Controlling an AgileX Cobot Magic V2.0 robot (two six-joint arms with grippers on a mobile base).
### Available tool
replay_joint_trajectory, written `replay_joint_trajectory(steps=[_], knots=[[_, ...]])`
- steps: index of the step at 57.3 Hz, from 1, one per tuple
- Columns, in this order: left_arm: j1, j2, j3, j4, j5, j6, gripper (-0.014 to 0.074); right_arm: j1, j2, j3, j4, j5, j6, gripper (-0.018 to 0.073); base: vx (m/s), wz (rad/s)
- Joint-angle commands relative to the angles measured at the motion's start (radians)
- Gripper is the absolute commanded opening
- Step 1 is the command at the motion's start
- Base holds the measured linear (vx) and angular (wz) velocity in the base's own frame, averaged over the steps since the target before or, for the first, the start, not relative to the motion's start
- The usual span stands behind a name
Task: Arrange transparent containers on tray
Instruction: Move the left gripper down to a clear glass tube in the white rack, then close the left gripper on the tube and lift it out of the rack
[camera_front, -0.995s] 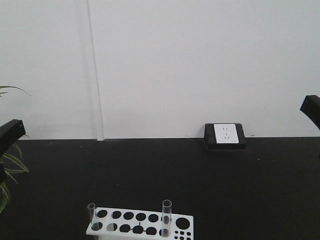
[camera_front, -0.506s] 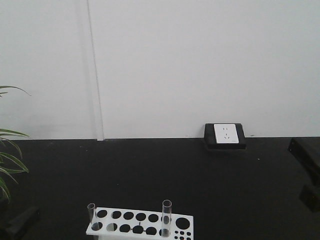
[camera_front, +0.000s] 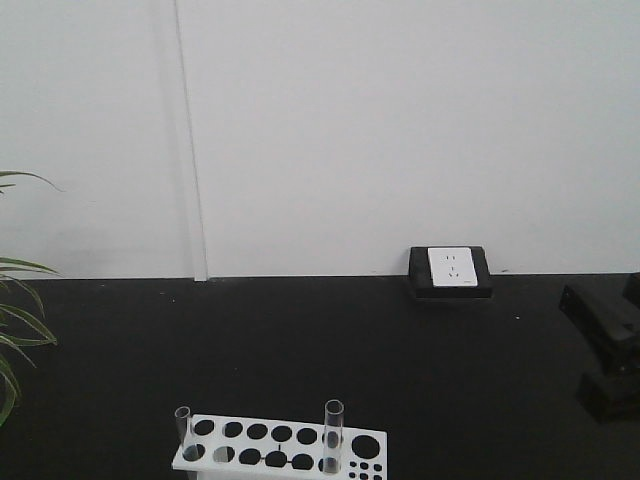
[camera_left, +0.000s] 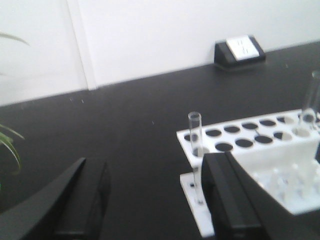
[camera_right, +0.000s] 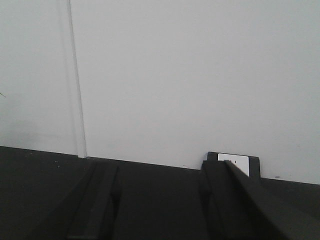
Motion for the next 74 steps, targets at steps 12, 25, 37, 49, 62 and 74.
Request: replay_joint_trajectory(steps=[12, 25, 37, 49, 62, 74], knots=[[-0.006, 0.22, -0.011, 0.004, -0.449, -0.01, 0.0522, 0.0, 0.016, -0.032, -0.01, -0.118, -0.009, 0.0414, 0.0, 0.0], [-0.006, 0.525, -0.011, 0.112, -0.835, -0.202, 0.0522, 0.0, 0.016, -0.032, -0.01, -0.121, -0.009, 0.0414, 0.0, 0.0], [-0.006, 0.847, -0.078, 0.447, -1.096, -0.334, 0.0522, 0.0, 0.016, -0.032, -0.01, -0.123, -0.009, 0.0414, 0.0, 0.0], [-0.006, 0.947, -0.145, 0.366, -1.105, -0.348, 0.0522, 0.0, 0.016, -0.032, -0.01, -0.124, -0.009, 0.0414, 0.0, 0.0], [-0.006, 1.0, -0.24, 0.337, -1.07, -0.347, 0.0522, 0.0, 0.016, -0.032, -0.01, -0.124, -0.009, 0.0414, 0.0, 0.0], [-0.006, 1.066, -0.31, 0.339, -0.987, -0.346, 0.0522, 0.0, 0.016, -0.032, -0.01, -0.124, -0.009, 0.0414, 0.0, 0.0]])
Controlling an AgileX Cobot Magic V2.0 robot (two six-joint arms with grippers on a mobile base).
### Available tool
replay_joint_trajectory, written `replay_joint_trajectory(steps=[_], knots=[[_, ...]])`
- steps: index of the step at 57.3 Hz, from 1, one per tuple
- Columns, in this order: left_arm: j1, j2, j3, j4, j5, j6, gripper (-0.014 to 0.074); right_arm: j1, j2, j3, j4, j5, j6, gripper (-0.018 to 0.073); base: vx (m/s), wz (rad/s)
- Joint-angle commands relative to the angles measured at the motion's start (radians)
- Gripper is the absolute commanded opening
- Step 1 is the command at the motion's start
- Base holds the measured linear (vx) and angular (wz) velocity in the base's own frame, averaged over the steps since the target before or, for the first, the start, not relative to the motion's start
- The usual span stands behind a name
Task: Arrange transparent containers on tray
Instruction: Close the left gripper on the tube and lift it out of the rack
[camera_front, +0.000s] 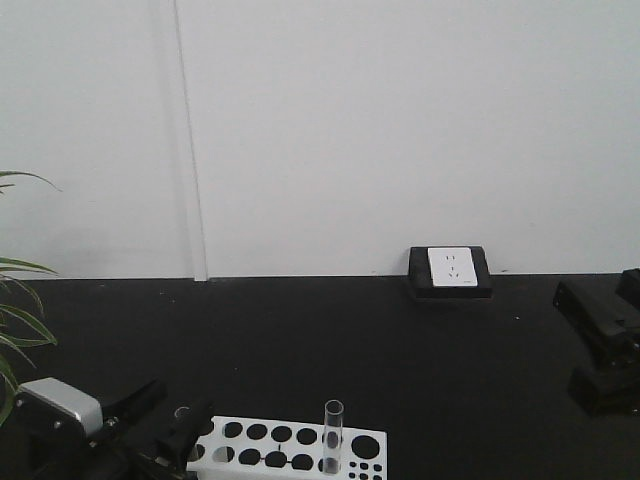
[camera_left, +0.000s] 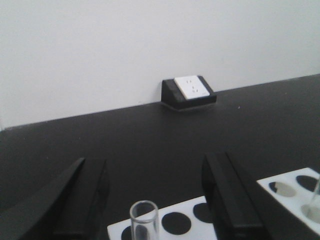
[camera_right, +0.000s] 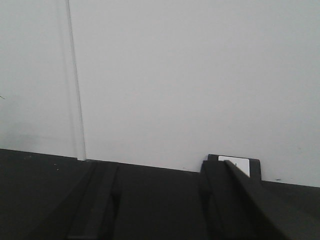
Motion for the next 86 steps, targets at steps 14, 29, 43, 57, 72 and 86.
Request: replay_joint_trajectory(steps=[14, 29, 43, 57, 72, 86], knots=[[-0.006, 0.064, -0.081, -0.017, -0.045, -0.009, 0.0503, 0.0, -0.006, -0.032, -0.01, -0.09, -0.009, 0.0414, 0.0, 0.0], [-0.006, 0.087, -0.083, -0.019, -0.051, -0.009, 0.029, 0.0, -0.006, -0.032, -0.01, -0.09, -0.009, 0.0414, 0.0, 0.0], [-0.006, 0.084, -0.083, -0.019, -0.057, -0.009, -0.0011, 0.0, -0.006, -0.032, -0.01, -0.09, -0.009, 0.0414, 0.0, 0.0], [-0.006, -0.027, -0.083, -0.02, -0.028, -0.012, -0.0006, 0.0, -0.006, -0.032, -0.01, -0.09, -0.009, 0.0414, 0.0, 0.0], [-0.006, -0.322, -0.182, 0.014, 0.24, -0.011, -0.0006, 0.0, -0.006, -0.032, -0.012, -0.093, -0.028, 0.0414, 0.0, 0.0], [-0.006, -0.535, -0.403, 0.069, 0.605, -0.011, -0.0006, 0.0, -0.006, -0.032, -0.099, -0.107, -0.028, 0.0426, 0.0, 0.0]])
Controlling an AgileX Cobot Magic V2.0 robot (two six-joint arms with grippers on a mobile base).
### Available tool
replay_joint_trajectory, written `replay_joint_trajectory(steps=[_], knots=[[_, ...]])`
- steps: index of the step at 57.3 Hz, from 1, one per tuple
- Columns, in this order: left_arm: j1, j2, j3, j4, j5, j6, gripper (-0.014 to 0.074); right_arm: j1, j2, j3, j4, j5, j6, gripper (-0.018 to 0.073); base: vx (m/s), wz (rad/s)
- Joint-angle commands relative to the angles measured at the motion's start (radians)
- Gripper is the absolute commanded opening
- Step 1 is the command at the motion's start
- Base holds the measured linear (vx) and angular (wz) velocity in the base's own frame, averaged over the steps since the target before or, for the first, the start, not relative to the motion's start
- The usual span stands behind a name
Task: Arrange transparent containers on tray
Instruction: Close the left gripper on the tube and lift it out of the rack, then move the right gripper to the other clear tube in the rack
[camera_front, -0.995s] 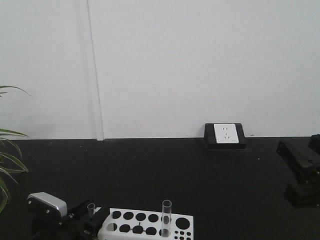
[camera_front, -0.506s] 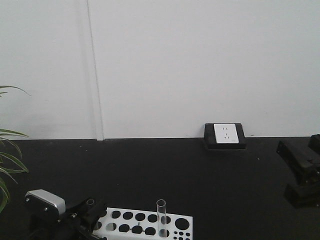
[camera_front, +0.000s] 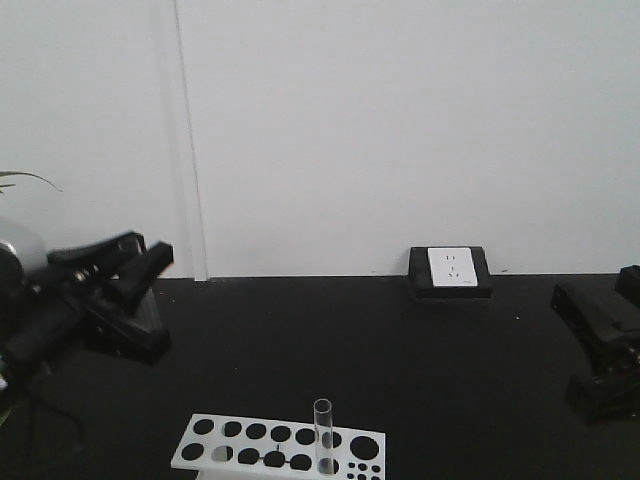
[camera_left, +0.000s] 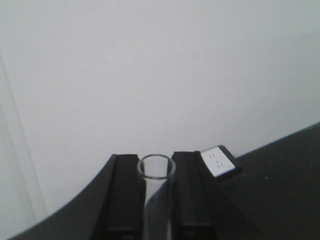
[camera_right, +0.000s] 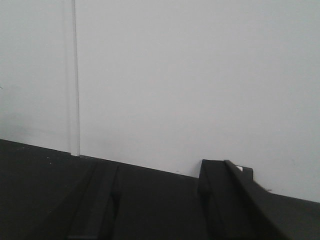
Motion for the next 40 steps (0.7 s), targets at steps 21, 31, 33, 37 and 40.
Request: replay_joint_trajectory(steps=[21, 31, 33, 37, 40], knots=[[-0.006, -0.246, -0.157, -0.01, 0.243, -0.005, -0.0006, 0.001, 0.02, -0.032, -0.045, -0.092, 0.084, 0.0586, 0.0, 0.0], [-0.006, -0.274, -0.157, -0.01, 0.288, -0.005, -0.0006, 0.067, 0.127, -0.032, -0.072, -0.155, 0.107, 0.0586, 0.0, 0.0], [-0.006, -0.274, -0.157, -0.01, 0.288, -0.005, -0.0006, 0.088, 0.159, -0.032, -0.096, -0.189, 0.106, 0.0586, 0.0, 0.0], [-0.006, -0.273, -0.157, -0.011, 0.29, -0.005, -0.0006, 0.134, 0.227, -0.032, -0.143, -0.254, 0.106, 0.0586, 0.0, 0.0], [-0.006, -0.271, -0.157, -0.011, 0.299, -0.006, -0.0006, 0.168, 0.274, -0.032, -0.168, -0.3, 0.108, 0.0586, 0.0, 0.0]])
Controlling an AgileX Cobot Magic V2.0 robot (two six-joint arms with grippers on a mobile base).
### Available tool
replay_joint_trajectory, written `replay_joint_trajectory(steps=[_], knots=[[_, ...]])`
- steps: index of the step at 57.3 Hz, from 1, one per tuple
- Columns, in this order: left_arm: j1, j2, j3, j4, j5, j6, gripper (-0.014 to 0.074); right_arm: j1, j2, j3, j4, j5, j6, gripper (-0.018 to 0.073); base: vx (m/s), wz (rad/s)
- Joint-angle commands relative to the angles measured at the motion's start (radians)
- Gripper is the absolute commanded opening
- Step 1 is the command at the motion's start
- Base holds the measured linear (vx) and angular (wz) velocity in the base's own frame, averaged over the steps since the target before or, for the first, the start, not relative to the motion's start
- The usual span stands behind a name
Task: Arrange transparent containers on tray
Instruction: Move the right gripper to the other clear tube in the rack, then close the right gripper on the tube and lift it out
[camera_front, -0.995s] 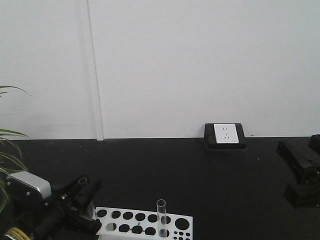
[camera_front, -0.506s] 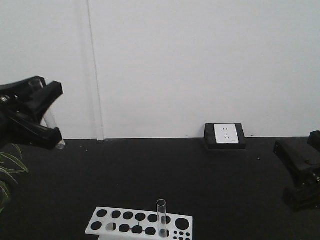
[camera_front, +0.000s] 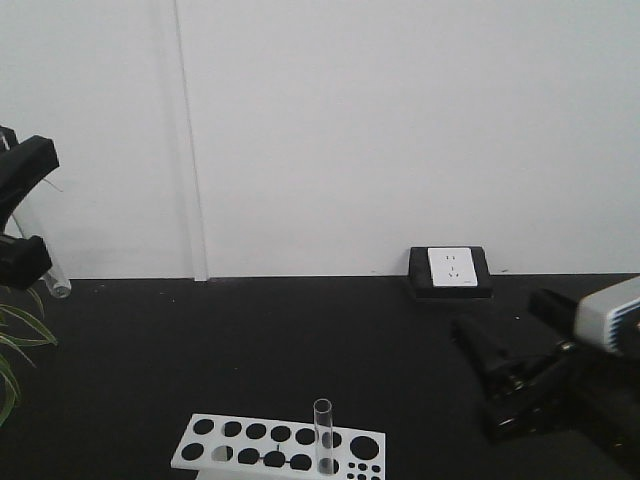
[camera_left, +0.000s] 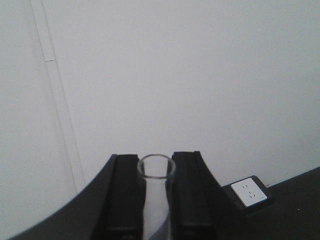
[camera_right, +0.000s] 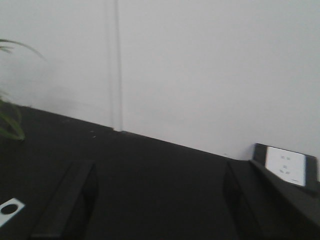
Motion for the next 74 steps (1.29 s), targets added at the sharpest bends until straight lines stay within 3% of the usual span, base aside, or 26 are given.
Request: replay_joint_trajectory(steps=[1, 15, 22, 35, 55, 63, 74], knots=[[-0.006, -0.012, -0.036, -0.012, -0.056, -0.006, -0.0006, 0.055, 0.07, -0.032, -0.059, -0.166, -0.001, 0.0586, 0.0, 0.0], [-0.006, -0.012, -0.036, -0.012, -0.008, -0.005, -0.0006, 0.173, 0.296, -0.032, -0.063, -0.351, -0.004, 0.0586, 0.0, 0.0], [-0.006, -0.012, -0.036, -0.012, 0.0, -0.003, -0.0006, 0.172, 0.389, -0.032, -0.063, -0.438, -0.004, 0.0586, 0.0, 0.0], [-0.006, -0.012, -0.036, -0.012, 0.005, -0.002, -0.0006, 0.172, 0.434, -0.032, -0.111, -0.459, -0.003, 0.0586, 0.0, 0.0], [-0.006, -0.012, -0.036, -0.012, 0.005, -0.003, -0.0006, 0.172, 0.535, -0.032, -0.108, -0.61, -0.003, 0.0586, 0.0, 0.0], [-0.006, -0.012, -0.036, -0.012, 0.005, -0.004, -0.0006, 0.172, 0.6, -0.034, -0.077, -0.725, -0.004, 0.0586, 0.0, 0.0], [-0.006, -0.012, -0.036, -0.012, 0.006, -0.005, -0.0006, 0.172, 0.651, -0.036, -0.048, -0.747, -0.003, 0.0586, 0.0, 0.0]])
